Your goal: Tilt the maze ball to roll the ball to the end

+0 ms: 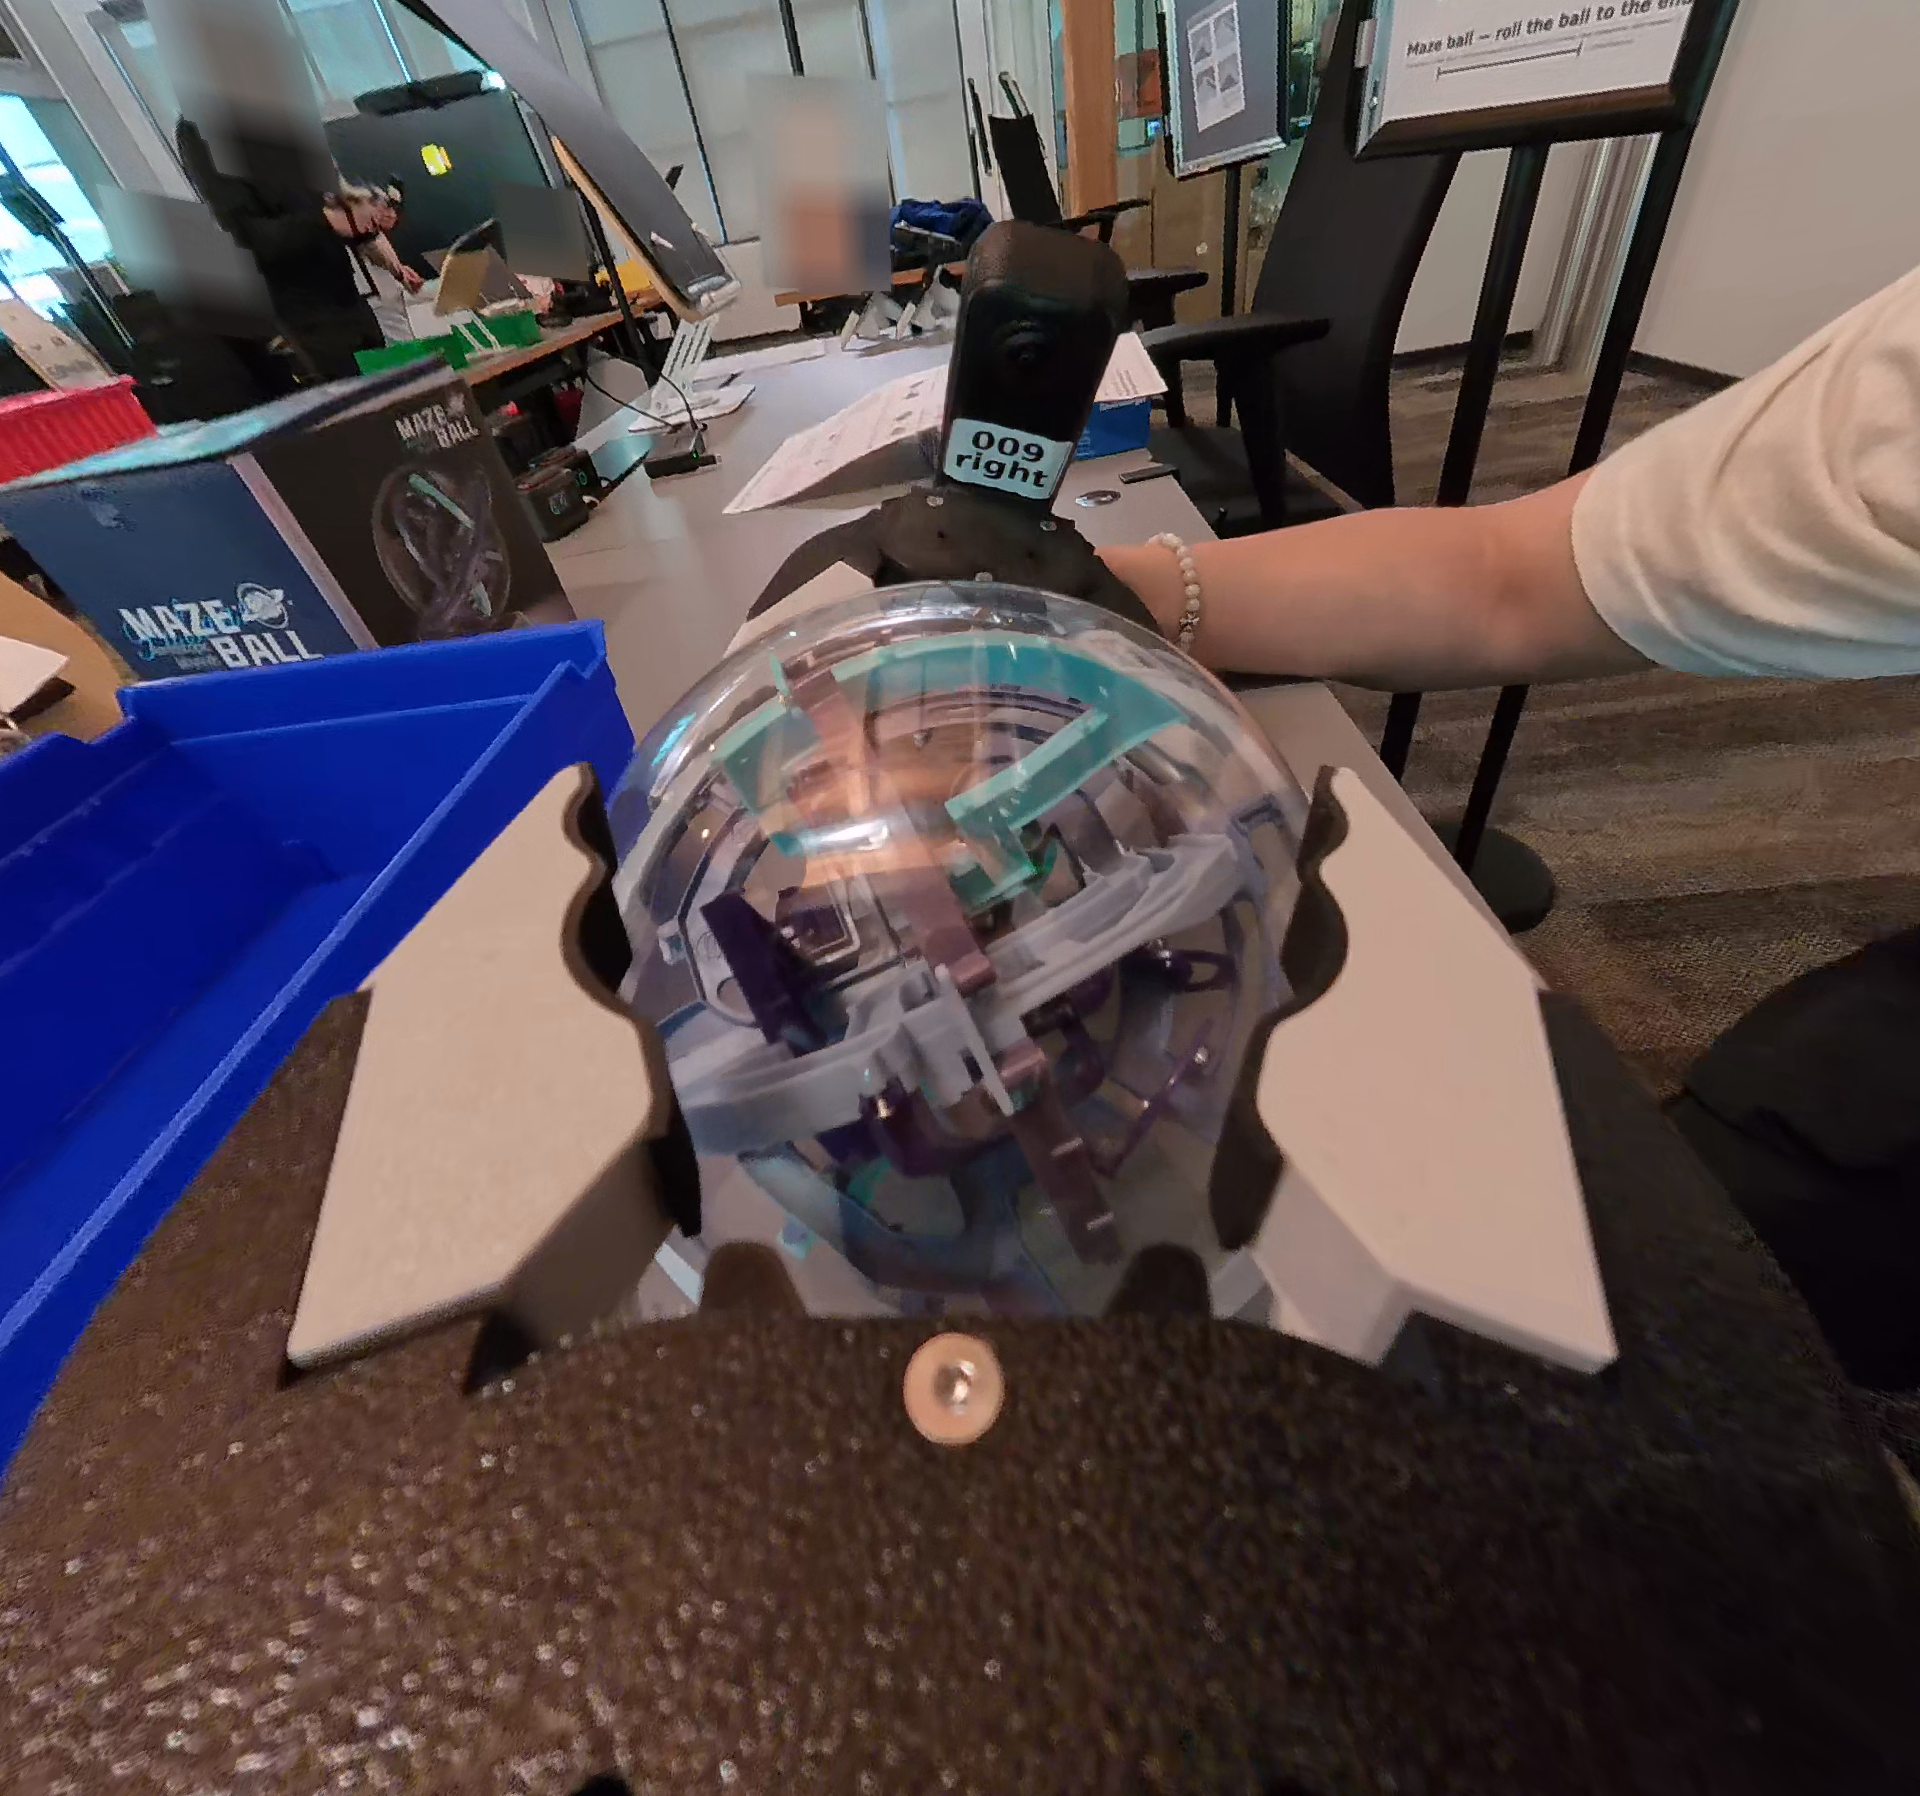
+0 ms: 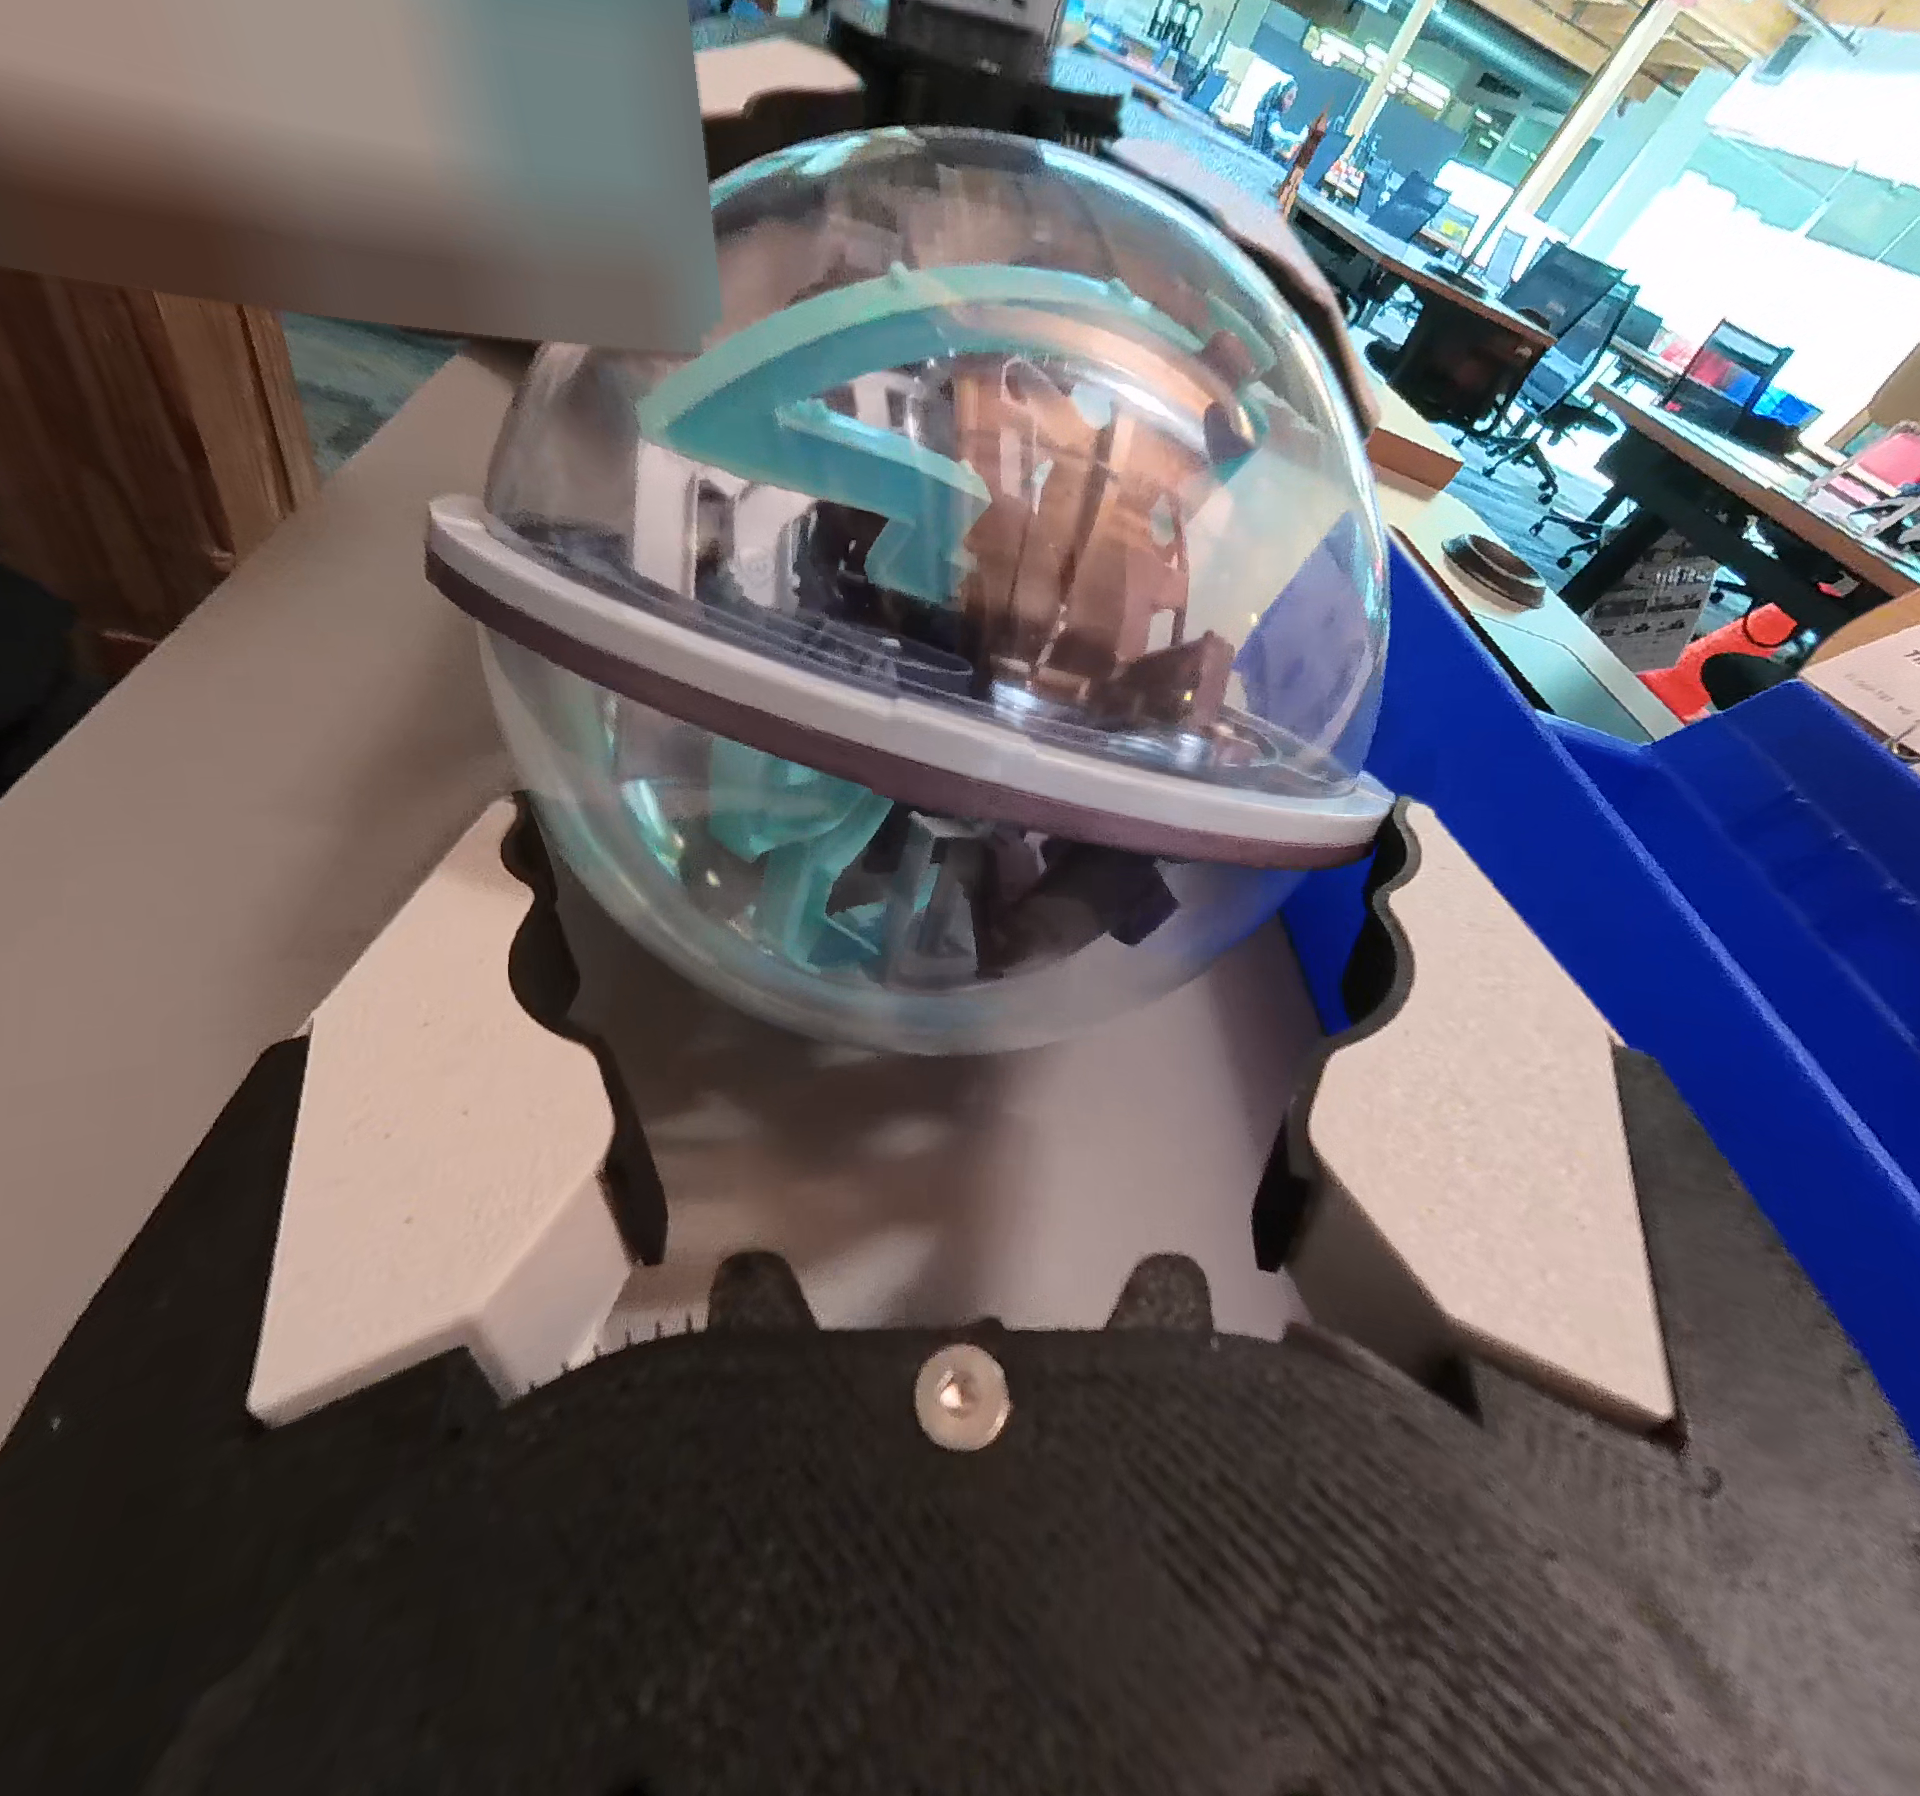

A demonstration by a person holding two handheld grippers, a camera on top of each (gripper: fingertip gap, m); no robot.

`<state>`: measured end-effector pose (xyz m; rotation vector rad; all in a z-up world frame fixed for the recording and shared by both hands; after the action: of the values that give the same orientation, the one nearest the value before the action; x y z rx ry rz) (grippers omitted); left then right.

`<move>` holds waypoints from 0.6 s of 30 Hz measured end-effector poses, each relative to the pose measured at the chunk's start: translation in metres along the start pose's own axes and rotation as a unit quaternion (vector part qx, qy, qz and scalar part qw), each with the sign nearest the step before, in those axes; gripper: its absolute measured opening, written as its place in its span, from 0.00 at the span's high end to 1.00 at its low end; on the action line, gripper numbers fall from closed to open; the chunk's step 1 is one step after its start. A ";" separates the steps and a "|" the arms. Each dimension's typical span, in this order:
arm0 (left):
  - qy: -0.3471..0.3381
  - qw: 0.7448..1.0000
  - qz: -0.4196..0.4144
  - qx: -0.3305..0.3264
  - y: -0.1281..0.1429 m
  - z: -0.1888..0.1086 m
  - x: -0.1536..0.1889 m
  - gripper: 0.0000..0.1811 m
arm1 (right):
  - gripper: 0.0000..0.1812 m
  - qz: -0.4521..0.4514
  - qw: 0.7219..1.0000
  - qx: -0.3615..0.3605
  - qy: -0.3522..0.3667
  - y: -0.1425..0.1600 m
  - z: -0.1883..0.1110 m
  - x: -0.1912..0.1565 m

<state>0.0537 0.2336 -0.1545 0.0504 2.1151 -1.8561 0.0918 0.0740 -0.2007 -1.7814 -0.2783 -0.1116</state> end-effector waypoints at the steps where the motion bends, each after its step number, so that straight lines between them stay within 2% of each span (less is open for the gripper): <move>1: 0.003 1.000 -0.007 -0.004 -0.001 -0.001 0.000 0.30 | 0.18 -0.004 1.000 -0.008 0.000 0.001 0.000 -0.001; 5: 0.024 0.999 -0.039 -0.012 -0.002 -0.005 -0.003 0.30 | 0.23 -0.020 0.999 -0.037 0.000 0.004 0.001 -0.003; 12: 0.044 0.999 0.009 -0.015 -0.002 -0.010 0.001 0.30 | 0.22 0.032 0.999 0.013 -0.027 -0.006 -0.002 -0.005; 18: 0.050 0.998 0.022 -0.011 -0.002 -0.011 0.002 0.30 | 0.20 0.026 0.999 0.018 -0.022 -0.005 0.002 -0.006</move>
<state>0.0487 0.2430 -0.1522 0.1858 2.1814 -1.8411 0.0846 0.0766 -0.1974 -1.7553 -0.2639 -0.0313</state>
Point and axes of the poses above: each gripper's, where its closed fingertips meet, z out along the fingers, y out of its underside, x = y × z across the jaws, the point moved 8 cm from there along -z, back along the fingers, and after that the axes turned 7 degrees about z, right-handed, at the moved point
